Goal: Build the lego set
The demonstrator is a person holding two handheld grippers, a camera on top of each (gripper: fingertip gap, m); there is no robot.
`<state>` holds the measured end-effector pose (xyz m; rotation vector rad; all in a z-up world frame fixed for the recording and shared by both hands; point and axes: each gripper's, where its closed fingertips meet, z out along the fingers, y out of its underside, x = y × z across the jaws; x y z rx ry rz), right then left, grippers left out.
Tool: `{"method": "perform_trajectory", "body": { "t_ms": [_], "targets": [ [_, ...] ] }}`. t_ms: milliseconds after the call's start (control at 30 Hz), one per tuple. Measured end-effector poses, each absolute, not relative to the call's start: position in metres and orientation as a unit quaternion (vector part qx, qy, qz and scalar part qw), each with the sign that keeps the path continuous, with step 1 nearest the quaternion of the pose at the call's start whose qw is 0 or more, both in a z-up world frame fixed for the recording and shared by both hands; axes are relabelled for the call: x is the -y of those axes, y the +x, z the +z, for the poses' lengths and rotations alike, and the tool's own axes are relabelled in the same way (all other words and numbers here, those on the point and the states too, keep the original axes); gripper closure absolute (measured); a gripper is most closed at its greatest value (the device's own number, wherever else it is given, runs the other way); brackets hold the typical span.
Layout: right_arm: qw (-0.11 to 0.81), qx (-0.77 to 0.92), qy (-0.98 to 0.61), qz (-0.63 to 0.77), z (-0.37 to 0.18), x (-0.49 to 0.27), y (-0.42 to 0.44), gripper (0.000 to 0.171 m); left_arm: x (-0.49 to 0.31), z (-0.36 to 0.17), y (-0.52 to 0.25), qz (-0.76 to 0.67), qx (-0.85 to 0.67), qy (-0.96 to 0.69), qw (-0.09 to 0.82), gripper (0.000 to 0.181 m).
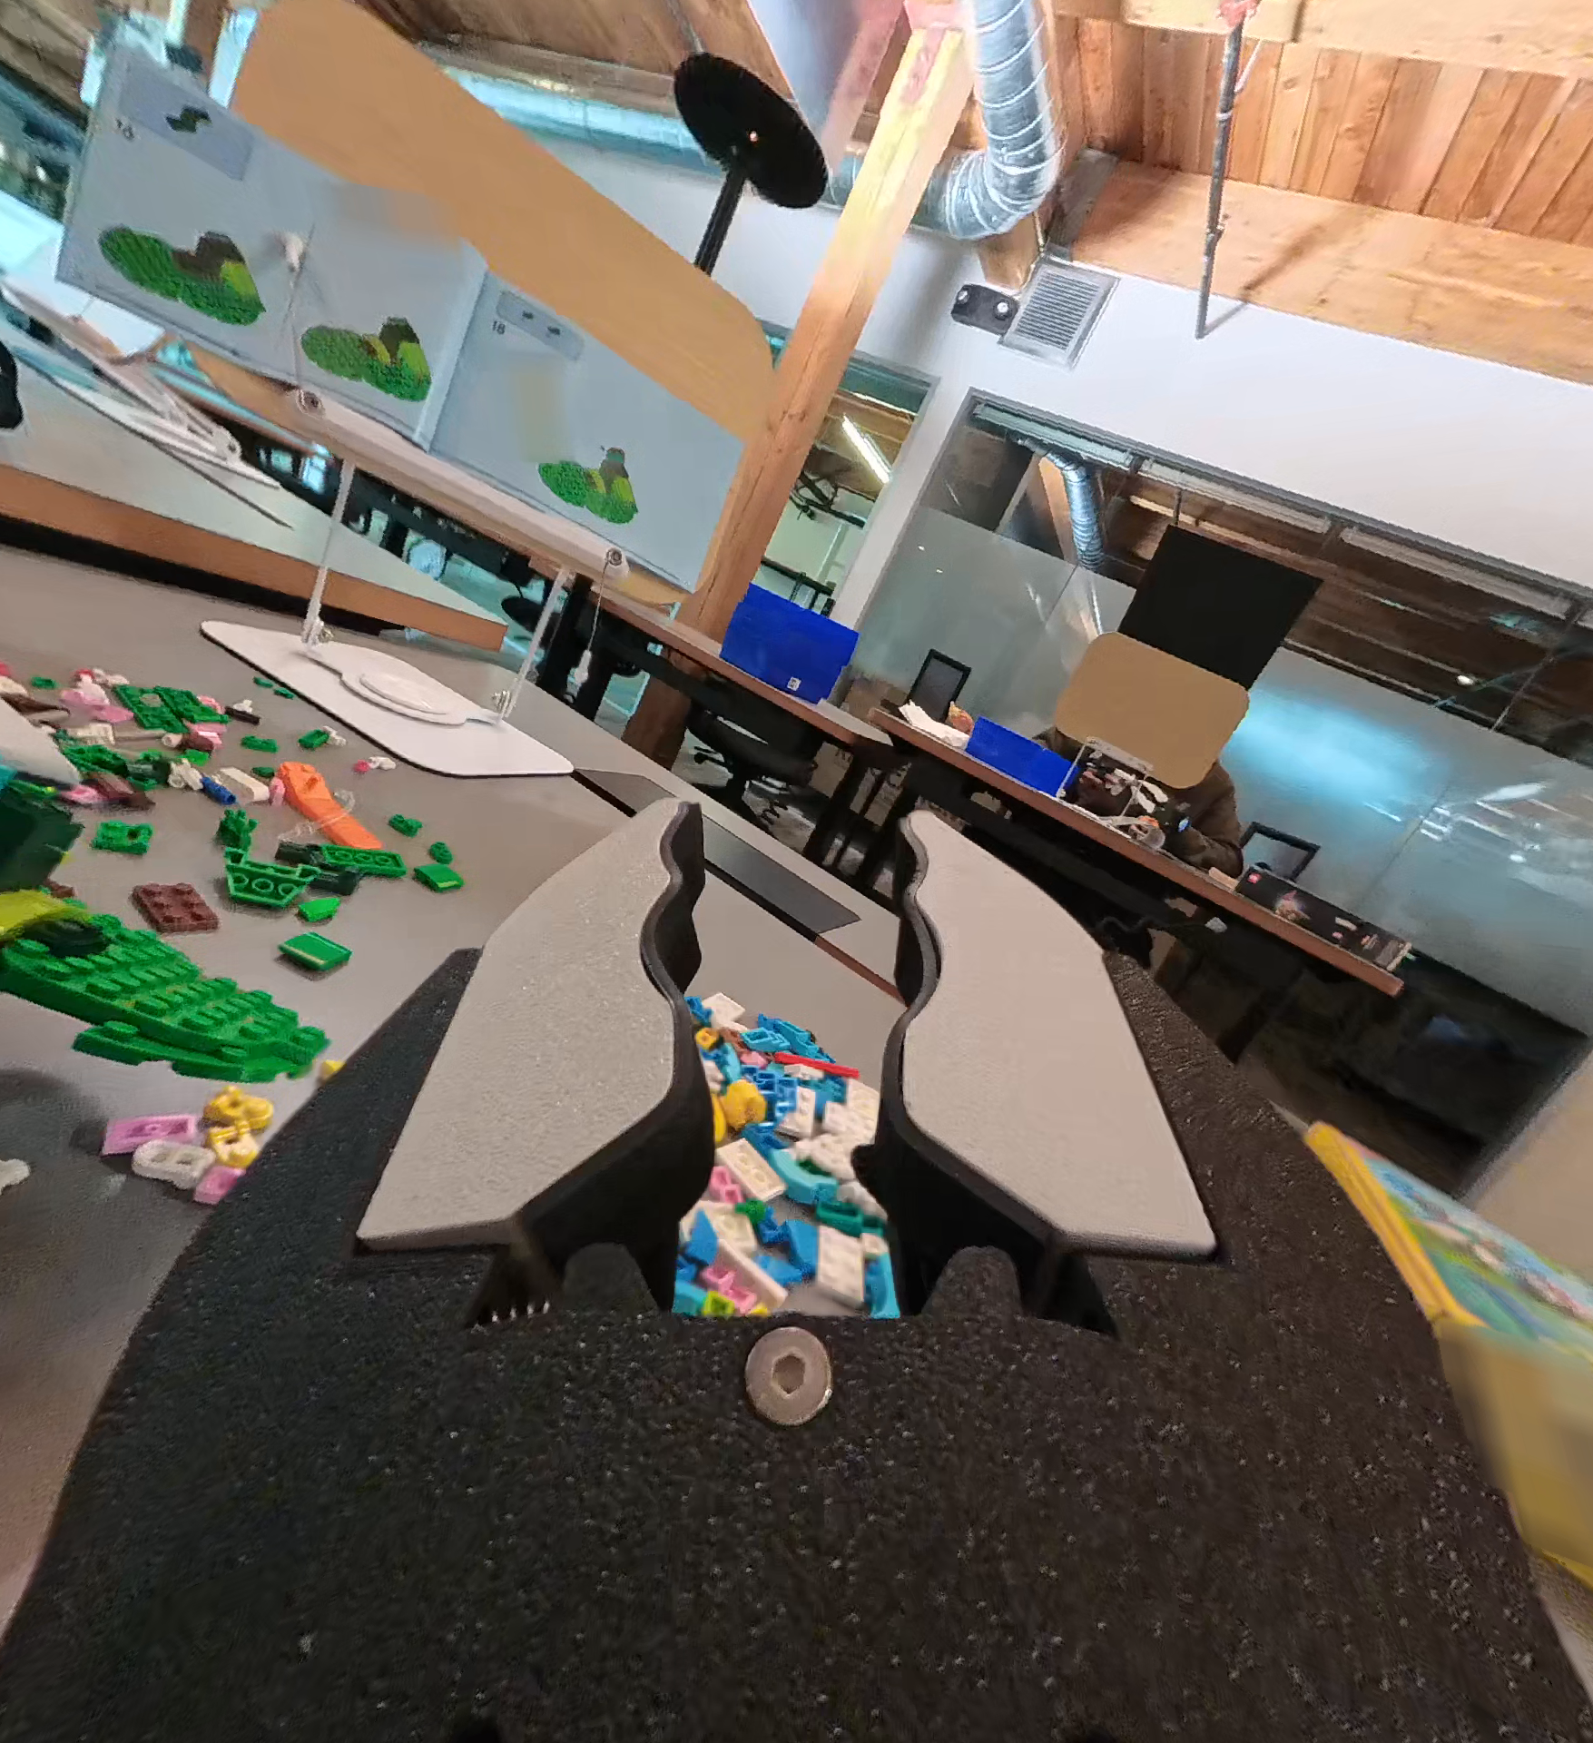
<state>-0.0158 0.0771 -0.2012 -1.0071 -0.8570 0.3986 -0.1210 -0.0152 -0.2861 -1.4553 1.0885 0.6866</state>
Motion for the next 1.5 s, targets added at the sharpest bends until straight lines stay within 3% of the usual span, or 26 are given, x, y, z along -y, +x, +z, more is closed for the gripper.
{"method": "perform_trajectory", "body": {
  "t_ms": [667,1100,1500],
  "targets": [
    [0.754,0.372,-0.489,0.232,-0.21,-0.081,-0.007,0.139,0.01,-0.3,-0.126,0.261,-0.464,-0.647,0.546,0.147],
    [0.766,0.267,-0.555,0.184,-0.188,-0.128,0.068,0.139,0.024,-0.294,-0.1,0.32,-0.539,-0.547,0.554,0.147],
    [0.771,0.312,-0.535,0.148,-0.192,-0.117,0.049,0.146,0.03,-0.292,-0.094,0.329,-0.55,-0.524,0.561,0.148]
  ]
}}
